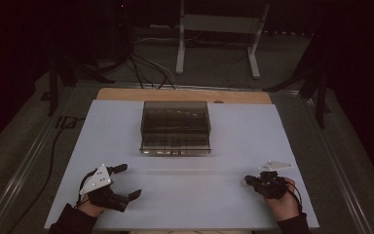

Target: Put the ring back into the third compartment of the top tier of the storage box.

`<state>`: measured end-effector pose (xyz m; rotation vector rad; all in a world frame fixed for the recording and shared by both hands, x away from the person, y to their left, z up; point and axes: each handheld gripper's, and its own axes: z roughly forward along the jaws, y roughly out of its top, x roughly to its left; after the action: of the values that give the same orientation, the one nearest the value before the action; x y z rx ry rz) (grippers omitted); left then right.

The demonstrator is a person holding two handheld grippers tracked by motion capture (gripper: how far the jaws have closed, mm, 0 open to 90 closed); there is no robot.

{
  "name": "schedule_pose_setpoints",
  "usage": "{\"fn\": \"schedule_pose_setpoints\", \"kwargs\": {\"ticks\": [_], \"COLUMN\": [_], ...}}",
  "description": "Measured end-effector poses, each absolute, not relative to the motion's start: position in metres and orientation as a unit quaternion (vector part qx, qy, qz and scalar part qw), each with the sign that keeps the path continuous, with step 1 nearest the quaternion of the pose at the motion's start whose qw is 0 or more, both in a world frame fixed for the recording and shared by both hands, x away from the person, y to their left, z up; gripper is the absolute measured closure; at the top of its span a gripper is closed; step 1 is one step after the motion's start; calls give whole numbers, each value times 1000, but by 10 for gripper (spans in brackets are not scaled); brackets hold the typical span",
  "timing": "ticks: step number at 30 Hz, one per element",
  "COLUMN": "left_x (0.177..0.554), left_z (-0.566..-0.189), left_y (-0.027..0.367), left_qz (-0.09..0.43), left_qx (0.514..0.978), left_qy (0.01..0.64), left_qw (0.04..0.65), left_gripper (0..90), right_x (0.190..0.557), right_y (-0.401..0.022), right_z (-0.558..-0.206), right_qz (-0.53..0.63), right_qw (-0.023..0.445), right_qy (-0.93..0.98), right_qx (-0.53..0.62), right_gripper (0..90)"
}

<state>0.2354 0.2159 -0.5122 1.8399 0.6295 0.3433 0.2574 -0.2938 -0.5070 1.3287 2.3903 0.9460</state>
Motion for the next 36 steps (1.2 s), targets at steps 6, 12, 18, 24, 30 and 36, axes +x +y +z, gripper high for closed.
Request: {"fn": "schedule_pose_setpoints", "kwargs": {"ticks": [6,12,18,24,30,36], "left_x": [235,236,236,236,236,236], "left_z": [-512,-512,-512,-512,-512,-512], "left_y": [216,216,216,216,216,216], "left_qz": [145,145,145,145,145,144], "left_qx": [778,779,778,777,777,776], "left_qy": [266,265,266,267,267,267], "left_qw": [550,549,551,551,552,552], "left_gripper": [6,6,6,6,5,5], "right_x": [256,256,256,259,262,267], "right_y": [-293,-291,-288,-284,-279,-277], "right_z": [-502,-497,-489,-481,-475,-468], "right_qz": [327,329,336,339,341,348], "right_qw": [122,122,121,124,129,127], "right_qy": [819,819,819,820,821,819], "right_qx": [455,454,450,444,440,437], "right_gripper": [870,870,870,870,870,870]}}
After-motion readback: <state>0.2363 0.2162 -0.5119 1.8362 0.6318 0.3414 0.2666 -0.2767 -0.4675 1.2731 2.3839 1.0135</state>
